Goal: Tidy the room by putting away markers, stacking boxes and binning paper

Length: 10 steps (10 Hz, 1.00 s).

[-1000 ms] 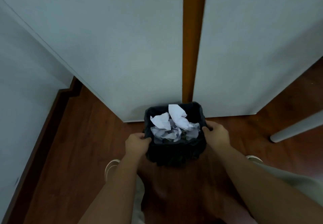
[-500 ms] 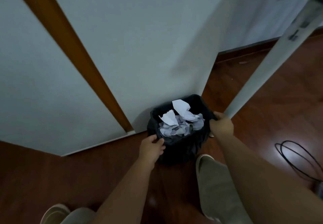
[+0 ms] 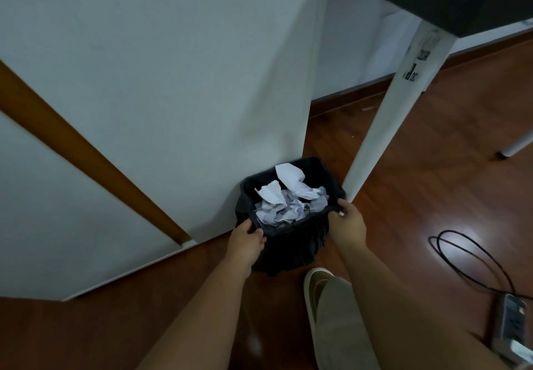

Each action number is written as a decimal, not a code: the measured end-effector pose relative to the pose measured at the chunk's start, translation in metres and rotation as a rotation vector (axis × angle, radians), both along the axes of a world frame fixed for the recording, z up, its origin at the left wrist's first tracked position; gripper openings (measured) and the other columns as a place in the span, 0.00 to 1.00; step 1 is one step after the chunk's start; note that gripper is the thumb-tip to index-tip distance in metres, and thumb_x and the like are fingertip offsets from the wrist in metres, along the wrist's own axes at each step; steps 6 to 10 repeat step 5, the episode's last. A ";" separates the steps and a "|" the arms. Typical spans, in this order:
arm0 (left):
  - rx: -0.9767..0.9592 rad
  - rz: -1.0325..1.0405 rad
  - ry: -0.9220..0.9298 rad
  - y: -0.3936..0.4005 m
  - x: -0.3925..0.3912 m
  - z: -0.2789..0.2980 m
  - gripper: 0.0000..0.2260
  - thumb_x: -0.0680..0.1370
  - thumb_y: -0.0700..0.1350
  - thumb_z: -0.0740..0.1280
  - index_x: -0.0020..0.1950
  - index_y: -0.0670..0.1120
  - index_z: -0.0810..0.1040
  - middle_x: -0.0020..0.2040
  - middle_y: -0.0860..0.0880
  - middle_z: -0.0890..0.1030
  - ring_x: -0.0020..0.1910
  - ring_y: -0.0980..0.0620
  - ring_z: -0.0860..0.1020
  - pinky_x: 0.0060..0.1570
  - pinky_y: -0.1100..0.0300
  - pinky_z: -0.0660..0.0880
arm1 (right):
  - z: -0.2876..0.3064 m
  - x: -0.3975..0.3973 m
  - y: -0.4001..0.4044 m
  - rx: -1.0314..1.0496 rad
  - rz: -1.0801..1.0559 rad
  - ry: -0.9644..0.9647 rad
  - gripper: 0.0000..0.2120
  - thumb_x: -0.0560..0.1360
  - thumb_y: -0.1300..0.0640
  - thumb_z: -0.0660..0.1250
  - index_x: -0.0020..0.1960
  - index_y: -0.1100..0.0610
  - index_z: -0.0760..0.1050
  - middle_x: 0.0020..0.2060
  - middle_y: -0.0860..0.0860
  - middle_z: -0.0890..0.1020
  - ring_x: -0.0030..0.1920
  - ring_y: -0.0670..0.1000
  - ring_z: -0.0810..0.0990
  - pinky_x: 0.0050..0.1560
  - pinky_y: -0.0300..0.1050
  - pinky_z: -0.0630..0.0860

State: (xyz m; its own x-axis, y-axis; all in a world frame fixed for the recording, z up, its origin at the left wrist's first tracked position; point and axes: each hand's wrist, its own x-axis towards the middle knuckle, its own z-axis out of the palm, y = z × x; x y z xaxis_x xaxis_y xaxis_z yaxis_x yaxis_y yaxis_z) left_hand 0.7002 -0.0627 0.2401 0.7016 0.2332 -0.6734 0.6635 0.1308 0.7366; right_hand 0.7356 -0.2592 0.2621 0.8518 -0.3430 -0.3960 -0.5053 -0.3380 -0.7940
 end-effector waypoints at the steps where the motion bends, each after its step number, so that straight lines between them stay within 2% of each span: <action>1: 0.024 -0.070 0.016 0.005 0.010 0.003 0.18 0.82 0.37 0.60 0.72 0.48 0.71 0.56 0.49 0.78 0.51 0.50 0.79 0.54 0.57 0.76 | -0.004 -0.001 0.004 0.010 0.001 -0.021 0.25 0.77 0.59 0.62 0.73 0.53 0.67 0.68 0.57 0.71 0.51 0.52 0.76 0.53 0.45 0.75; 2: 0.136 -0.220 -0.024 0.012 0.004 0.005 0.21 0.81 0.43 0.64 0.74 0.52 0.68 0.69 0.48 0.74 0.64 0.46 0.75 0.65 0.51 0.73 | -0.005 -0.009 0.015 -0.005 -0.035 -0.082 0.23 0.76 0.60 0.62 0.71 0.53 0.70 0.68 0.56 0.69 0.54 0.54 0.77 0.58 0.50 0.76; 3: 0.246 -0.227 -0.077 0.016 -0.024 0.011 0.28 0.80 0.47 0.66 0.79 0.50 0.60 0.75 0.48 0.66 0.72 0.47 0.68 0.69 0.49 0.69 | 0.006 -0.026 0.025 -0.027 -0.193 -0.169 0.16 0.78 0.62 0.61 0.65 0.56 0.75 0.66 0.54 0.67 0.50 0.49 0.74 0.54 0.39 0.70; 4: 0.219 -0.199 -0.026 0.020 -0.082 0.011 0.22 0.80 0.45 0.66 0.74 0.51 0.68 0.68 0.50 0.71 0.65 0.51 0.72 0.57 0.59 0.72 | 0.024 -0.040 0.035 0.056 -0.344 -0.284 0.12 0.78 0.63 0.59 0.56 0.53 0.78 0.63 0.52 0.71 0.51 0.50 0.75 0.53 0.40 0.71; 5: 0.162 -0.183 0.135 0.026 -0.177 0.010 0.14 0.80 0.45 0.66 0.65 0.52 0.73 0.67 0.50 0.74 0.61 0.51 0.75 0.58 0.59 0.73 | 0.047 -0.058 0.043 0.189 -0.367 -0.389 0.13 0.77 0.61 0.61 0.44 0.45 0.78 0.54 0.51 0.79 0.50 0.55 0.81 0.55 0.51 0.79; 10: 0.162 -0.183 0.135 0.026 -0.177 0.010 0.14 0.80 0.45 0.66 0.65 0.52 0.73 0.67 0.50 0.74 0.61 0.51 0.75 0.58 0.59 0.73 | 0.047 -0.058 0.043 0.189 -0.367 -0.389 0.13 0.77 0.61 0.61 0.44 0.45 0.78 0.54 0.51 0.79 0.50 0.55 0.81 0.55 0.51 0.79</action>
